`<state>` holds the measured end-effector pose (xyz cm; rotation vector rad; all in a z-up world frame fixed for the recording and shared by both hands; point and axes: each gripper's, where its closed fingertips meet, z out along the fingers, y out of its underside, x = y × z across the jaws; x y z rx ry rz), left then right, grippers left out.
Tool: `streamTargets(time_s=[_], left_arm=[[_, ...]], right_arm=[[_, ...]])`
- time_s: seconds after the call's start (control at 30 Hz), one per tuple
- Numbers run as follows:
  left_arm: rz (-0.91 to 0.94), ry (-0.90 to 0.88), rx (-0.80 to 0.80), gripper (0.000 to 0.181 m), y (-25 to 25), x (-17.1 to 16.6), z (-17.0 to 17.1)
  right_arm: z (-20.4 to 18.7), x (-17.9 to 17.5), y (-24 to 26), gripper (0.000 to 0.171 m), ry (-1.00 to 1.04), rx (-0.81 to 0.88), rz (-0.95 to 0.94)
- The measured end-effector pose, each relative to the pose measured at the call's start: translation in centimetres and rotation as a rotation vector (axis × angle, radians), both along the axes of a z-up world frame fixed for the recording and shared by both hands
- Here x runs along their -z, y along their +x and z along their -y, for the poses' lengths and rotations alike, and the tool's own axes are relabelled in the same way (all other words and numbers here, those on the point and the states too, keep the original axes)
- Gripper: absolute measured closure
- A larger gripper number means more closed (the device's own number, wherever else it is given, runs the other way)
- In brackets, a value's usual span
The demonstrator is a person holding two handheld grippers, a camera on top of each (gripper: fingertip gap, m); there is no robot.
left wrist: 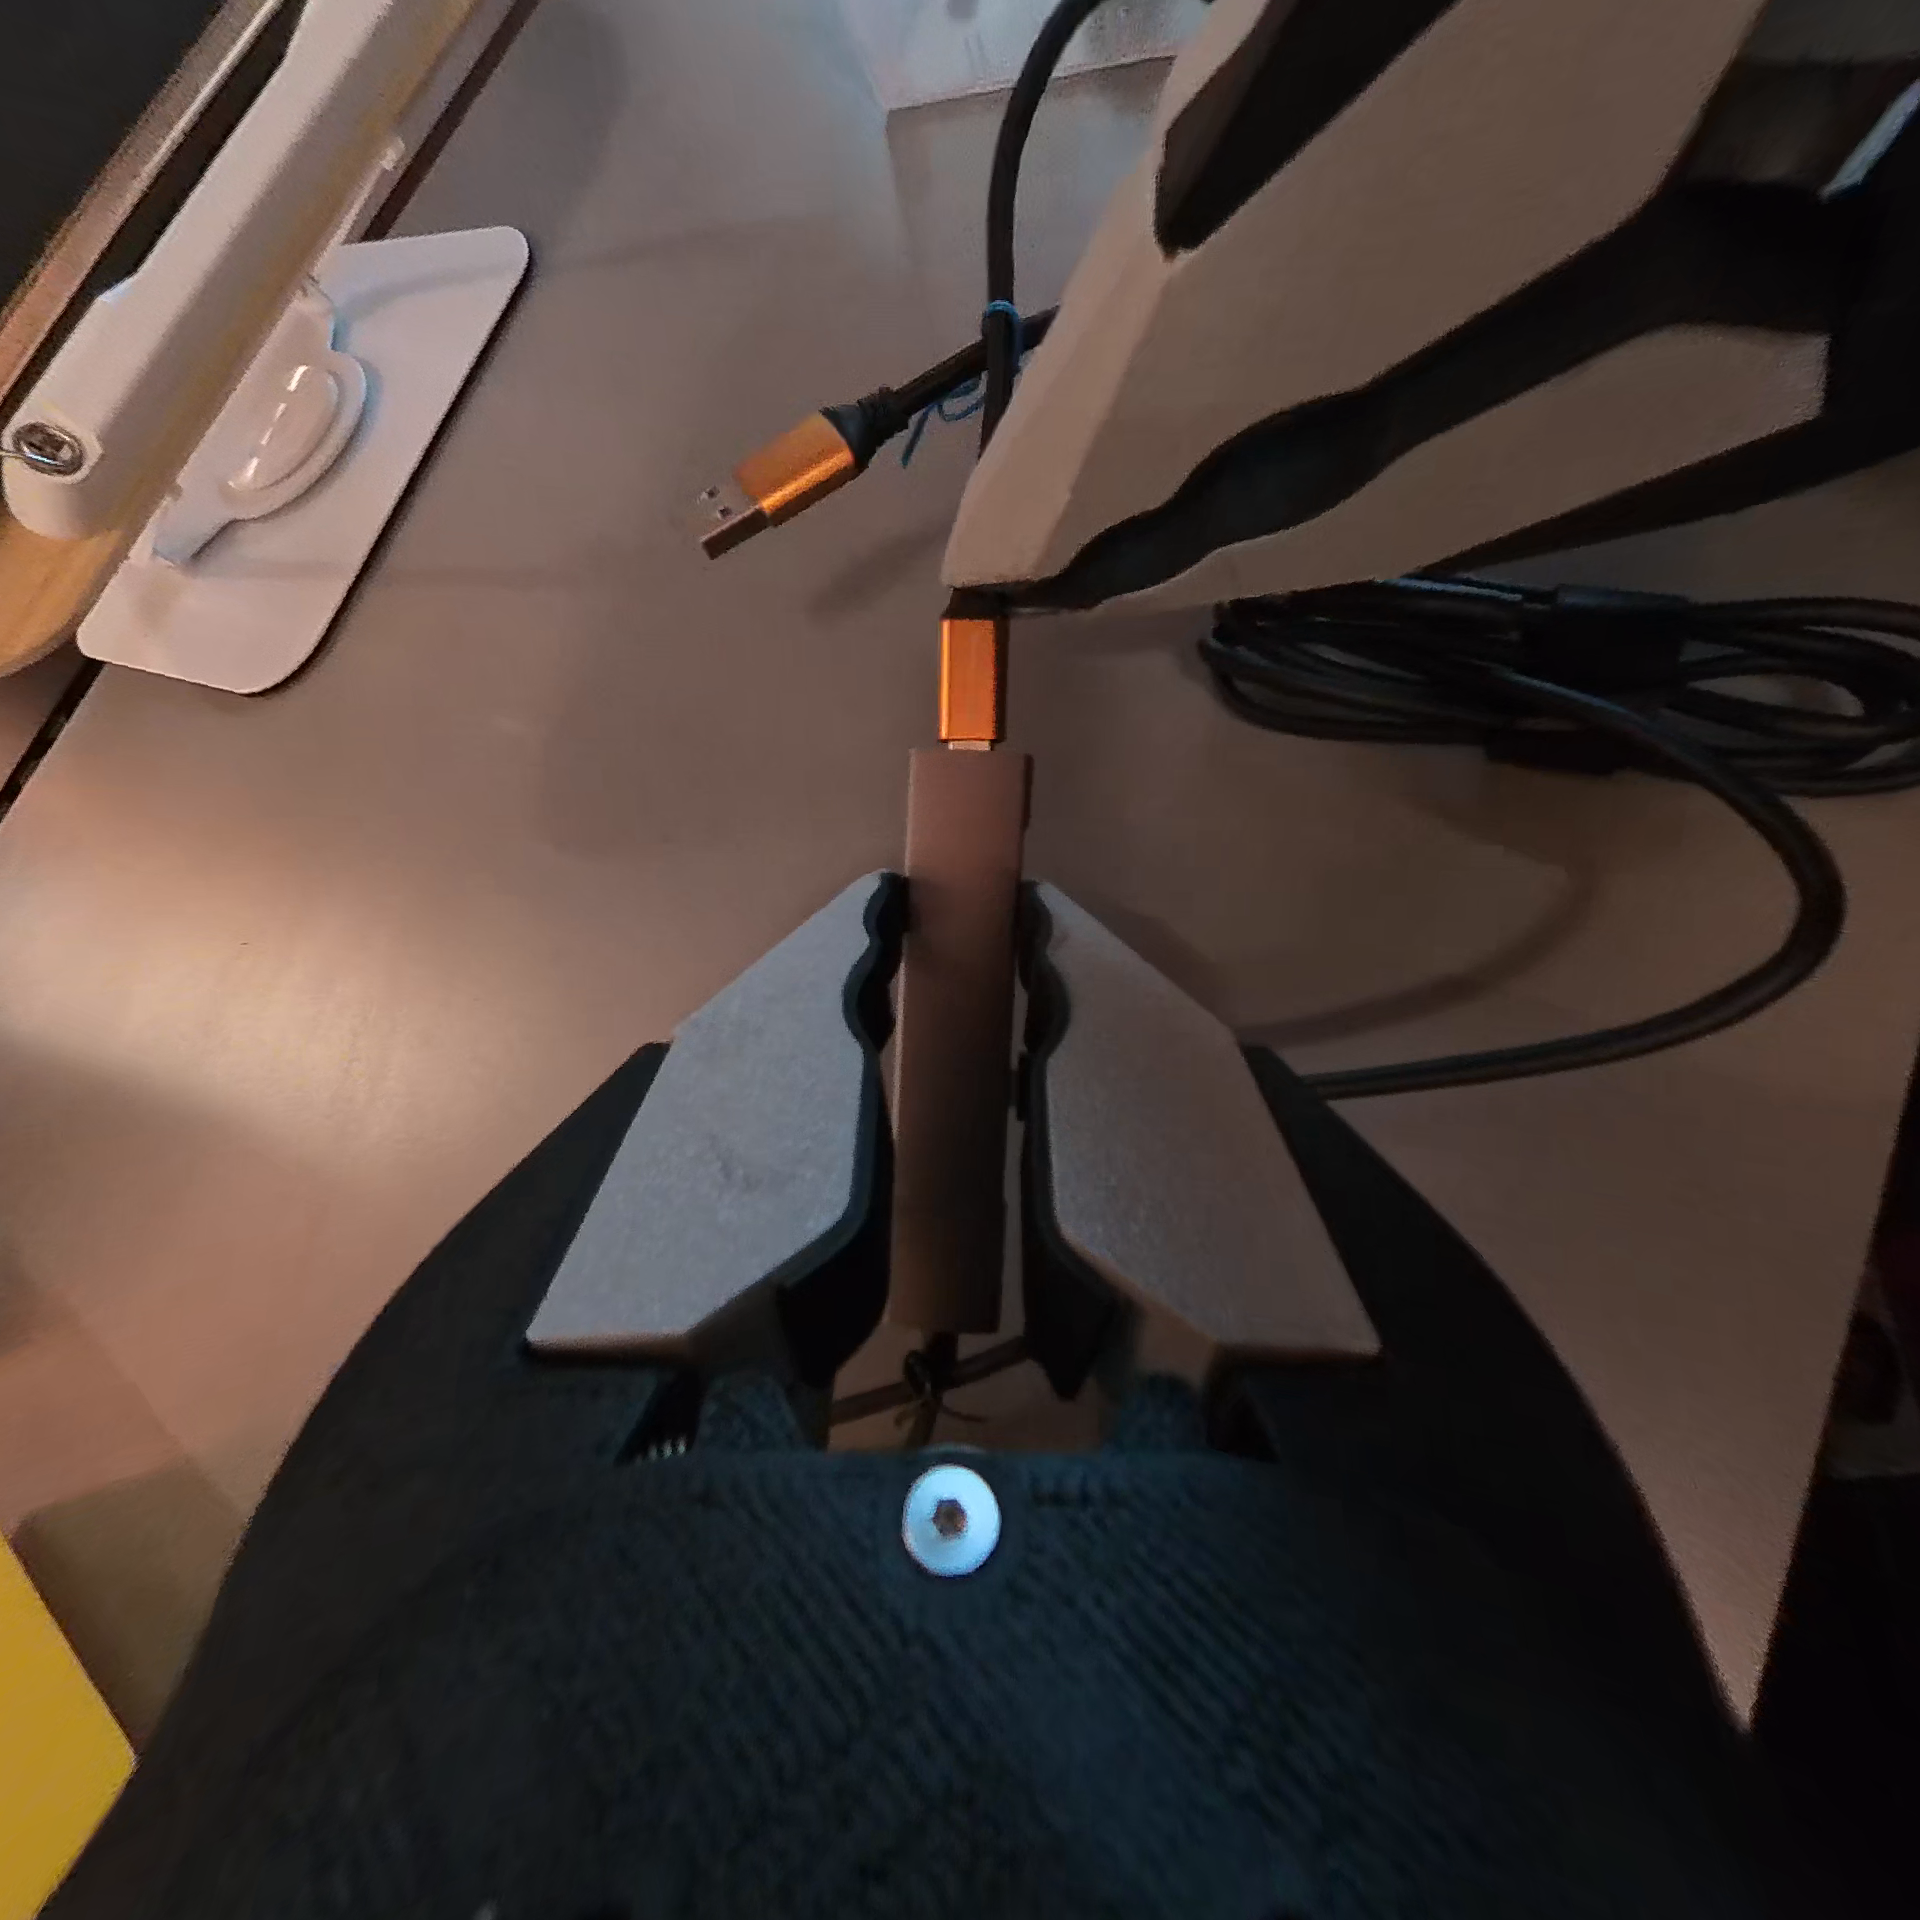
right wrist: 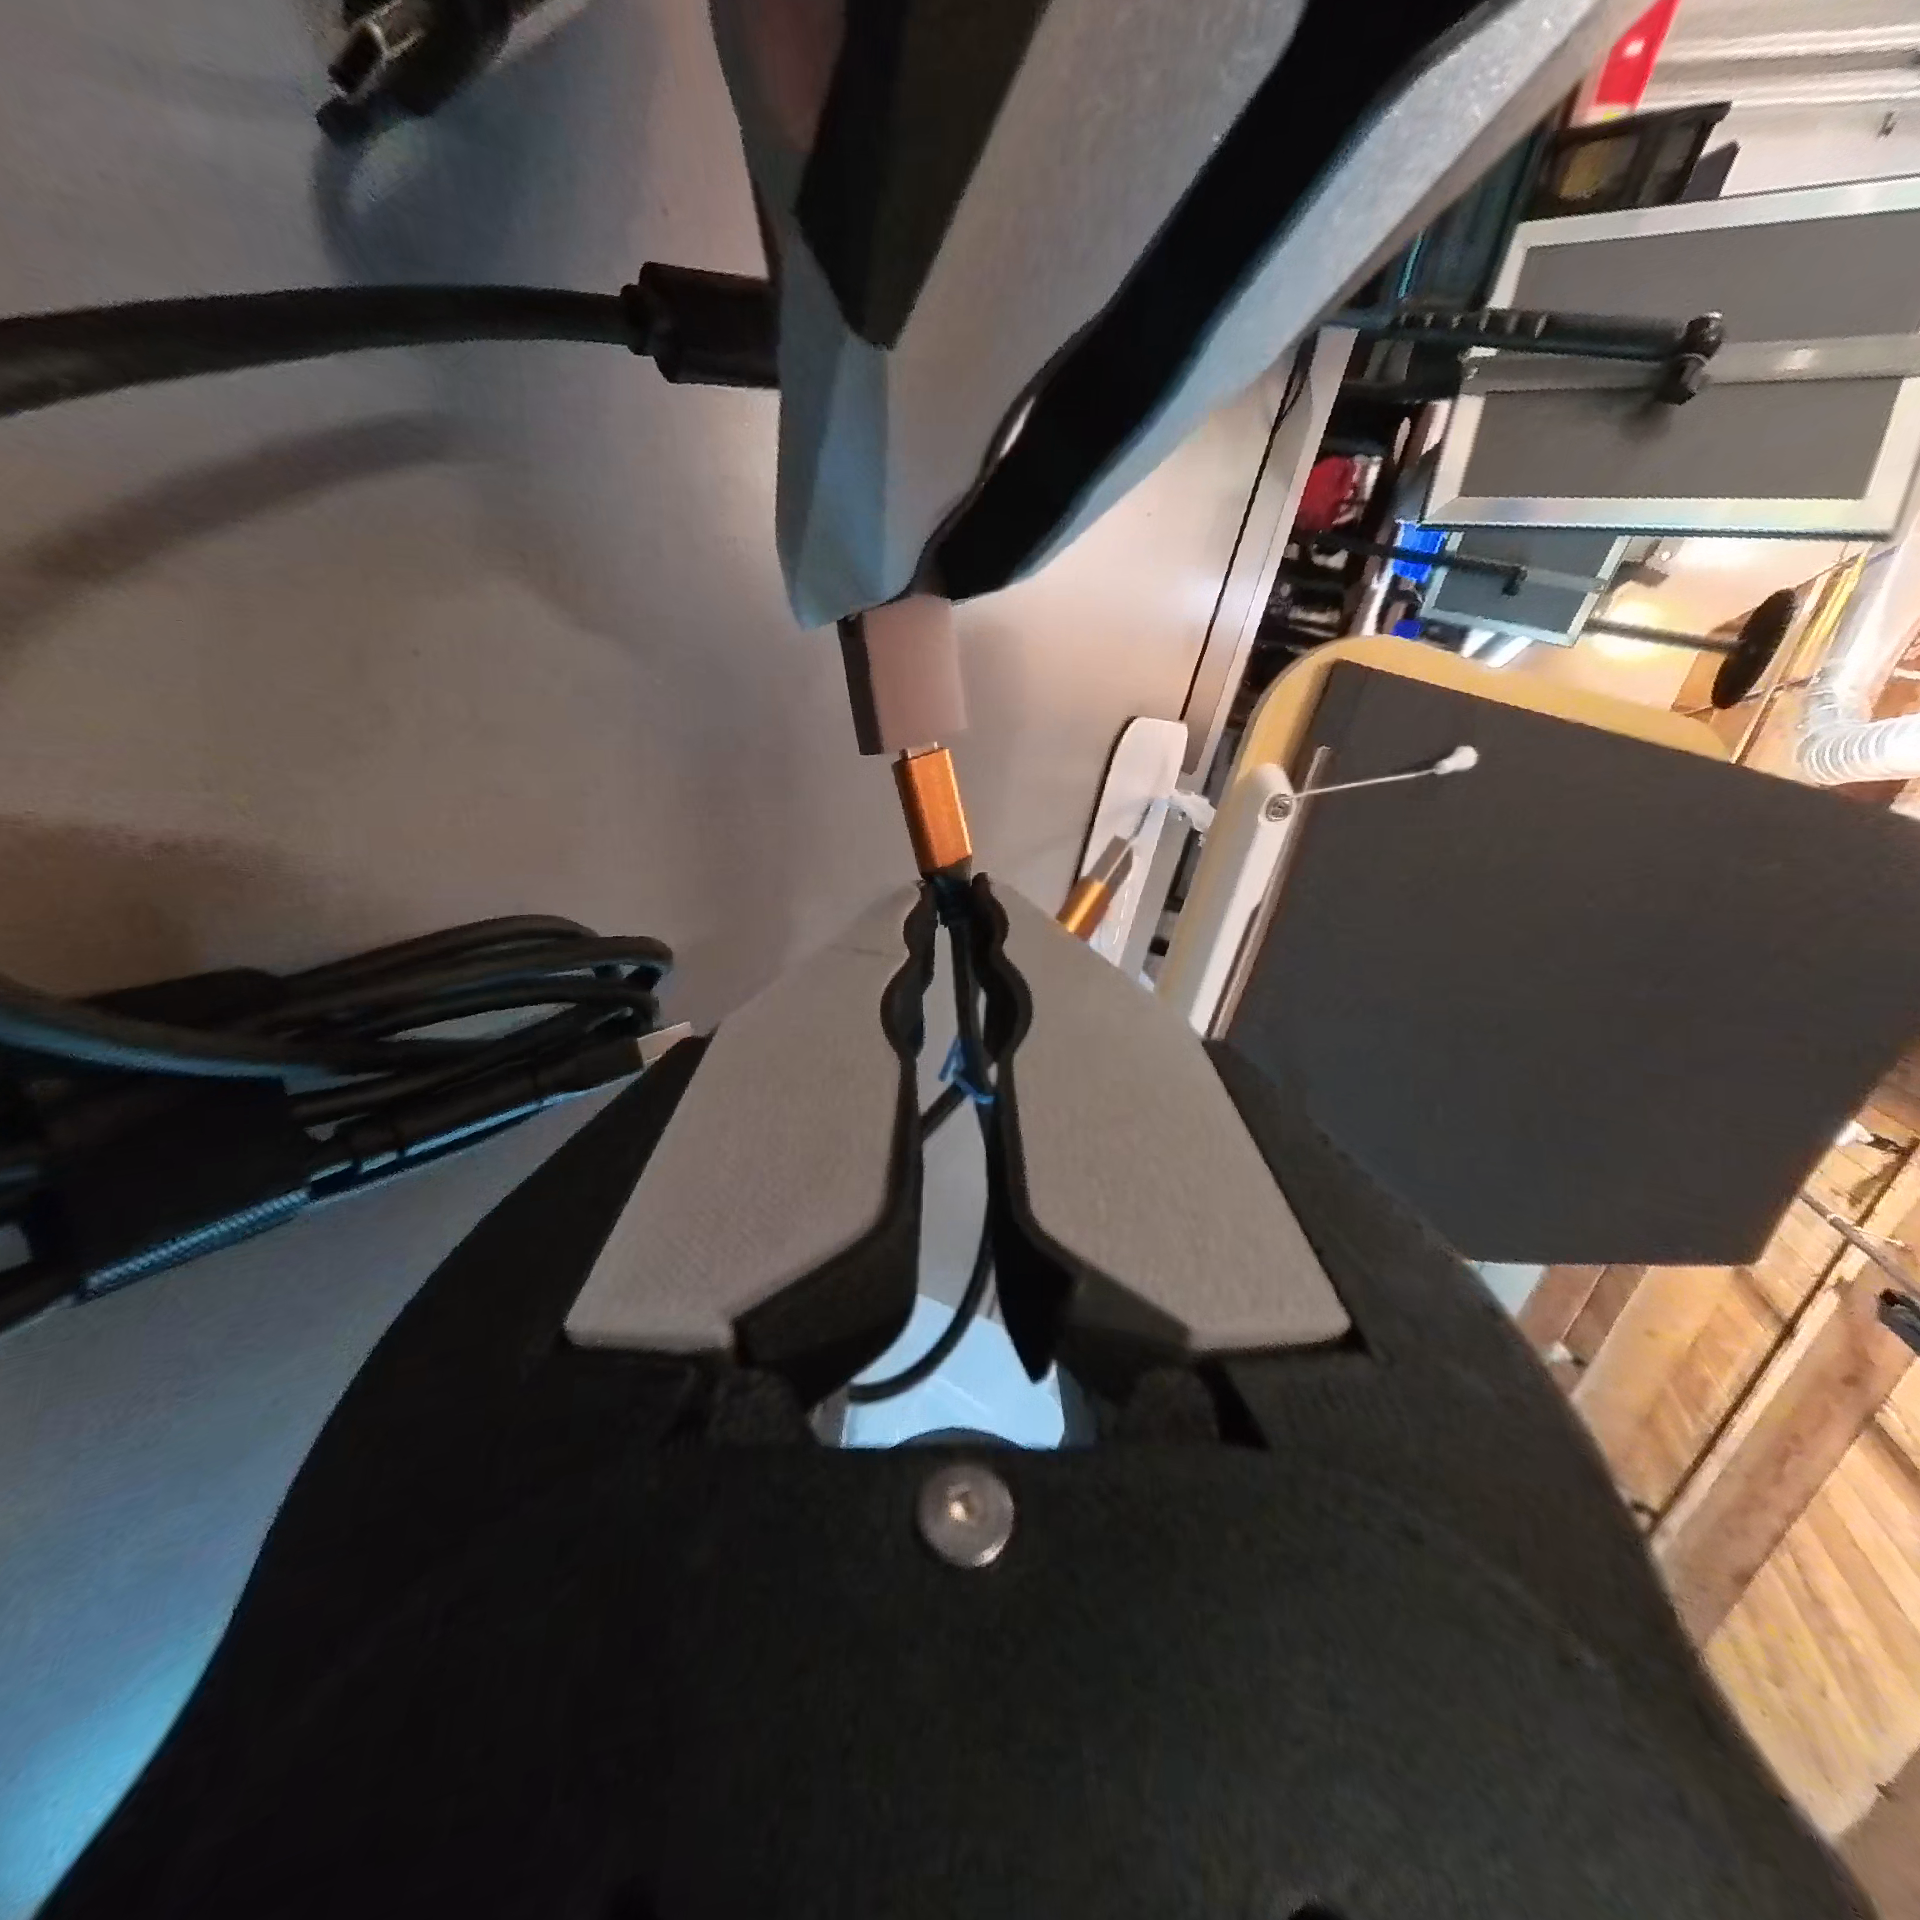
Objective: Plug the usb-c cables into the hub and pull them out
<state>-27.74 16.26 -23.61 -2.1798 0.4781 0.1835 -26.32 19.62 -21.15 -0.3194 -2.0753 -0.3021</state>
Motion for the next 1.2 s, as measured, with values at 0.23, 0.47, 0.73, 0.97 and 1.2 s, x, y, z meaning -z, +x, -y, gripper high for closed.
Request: streamTargets(time_s=[0.23,0.47,0.73,0.97,1.2], left_arm=[[0.021,-0.007,-0.023,0.162,-0.3,0.2,0.0],[0.058,0.136,-0.069,0.162,-1.3,-2.6,-0.6],[-0.047,0.392,-0.145,0.162,-2.6,-7.4,-0.4],[-0.07,0.438,-0.106,0.162,-1.1,-8.2,-0.5],[0.039,0.474,-0.084,0.162,0.3,-9.1,-0.6]], right_arm=[[0.0,0.7,-0.3,0.169,-0.027,0.015,0.014],[-0.6,-3.5,-1.0,0.165,-0.418,0.048,-0.144],[2.1,-6.2,0.2,0.146,-1.493,0.144,0.132],[4.5,-6.5,-1.5,0.135,-1.75,0.07,0.143],[4.0,-7.0,-1.7,0.164,-1.933,0.057,0.175]])
